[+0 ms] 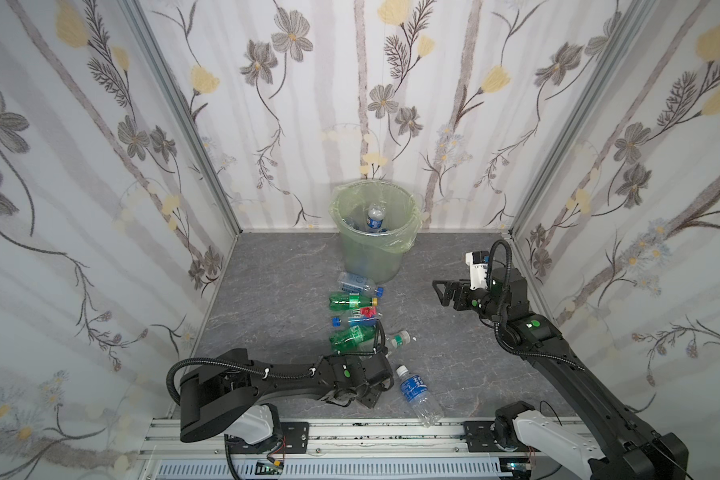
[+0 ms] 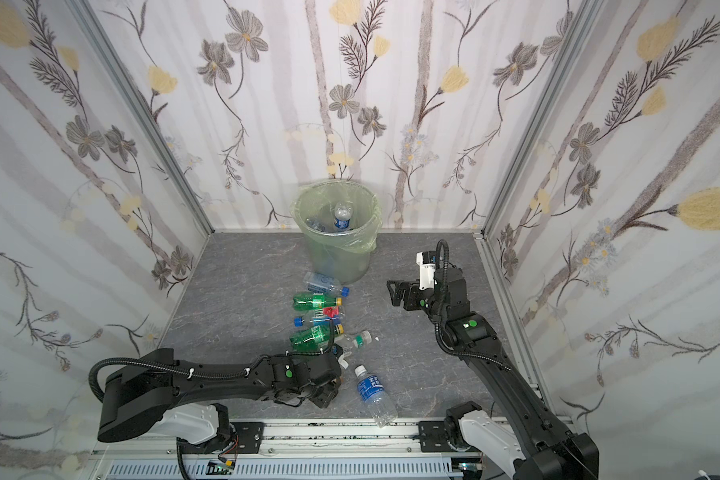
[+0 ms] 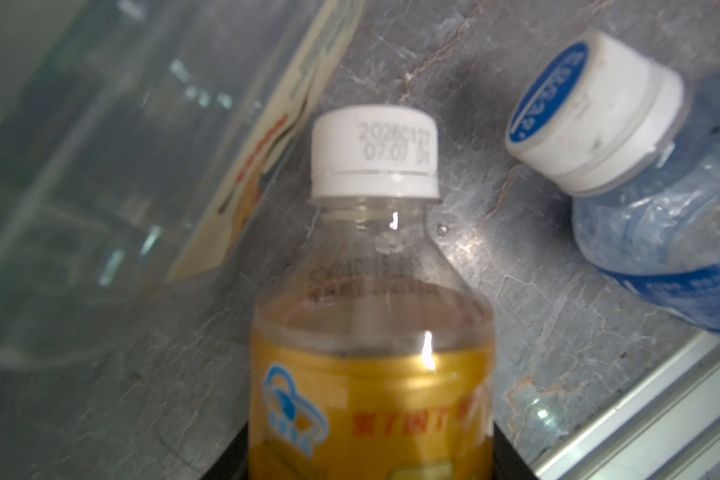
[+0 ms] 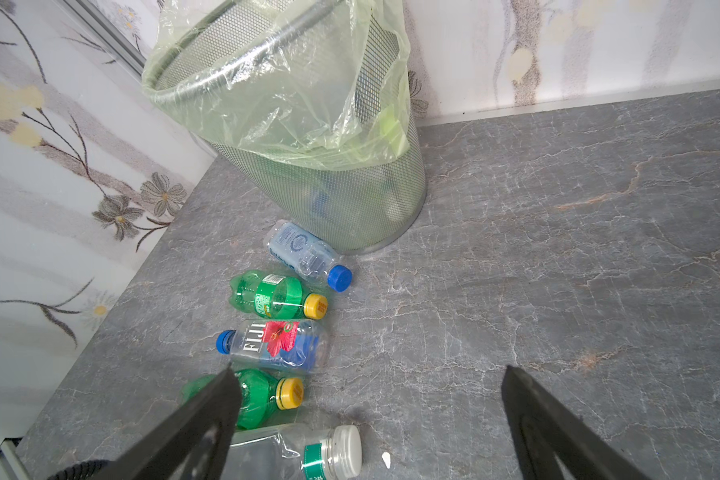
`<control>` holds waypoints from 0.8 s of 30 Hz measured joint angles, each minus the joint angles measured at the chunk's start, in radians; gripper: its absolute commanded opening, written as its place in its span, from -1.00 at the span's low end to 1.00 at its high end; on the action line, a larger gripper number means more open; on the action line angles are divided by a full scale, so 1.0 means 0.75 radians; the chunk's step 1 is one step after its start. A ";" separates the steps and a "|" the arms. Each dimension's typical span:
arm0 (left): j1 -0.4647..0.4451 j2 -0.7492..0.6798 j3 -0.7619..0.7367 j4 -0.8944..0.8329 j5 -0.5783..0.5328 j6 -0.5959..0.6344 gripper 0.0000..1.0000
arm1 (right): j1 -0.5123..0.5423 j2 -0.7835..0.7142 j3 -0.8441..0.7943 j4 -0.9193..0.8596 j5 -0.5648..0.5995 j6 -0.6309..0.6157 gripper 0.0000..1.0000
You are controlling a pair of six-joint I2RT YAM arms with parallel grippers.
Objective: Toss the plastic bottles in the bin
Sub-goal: 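Lift the red-gold bottle with the left gripper and drop it into the wastebasket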
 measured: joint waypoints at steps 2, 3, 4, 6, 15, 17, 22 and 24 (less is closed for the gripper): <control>-0.011 -0.031 0.004 -0.006 -0.011 -0.009 0.03 | 0.000 -0.002 -0.004 -0.001 0.001 0.000 0.97; -0.012 -0.053 0.006 -0.007 -0.016 -0.012 0.03 | 0.000 -0.004 -0.005 -0.001 0.001 0.000 0.96; -0.011 -0.084 0.009 -0.007 -0.025 -0.019 0.03 | 0.000 -0.004 -0.006 0.000 0.001 0.000 0.96; -0.011 -0.152 0.018 -0.008 -0.041 -0.027 0.03 | 0.000 -0.004 -0.010 -0.001 0.001 0.000 0.96; -0.007 -0.538 0.063 -0.011 -0.243 -0.027 0.10 | 0.000 -0.006 -0.013 -0.001 0.001 0.000 0.95; 0.004 -0.610 0.077 -0.015 -0.330 -0.021 0.10 | 0.000 -0.006 -0.013 0.000 0.001 0.000 0.93; 0.067 -0.760 0.109 -0.016 -0.557 0.007 0.03 | 0.004 -0.005 -0.012 0.001 -0.001 -0.001 0.92; 0.104 -0.800 0.146 -0.025 -0.639 0.030 -0.01 | 0.004 -0.002 -0.011 -0.001 -0.001 -0.003 0.92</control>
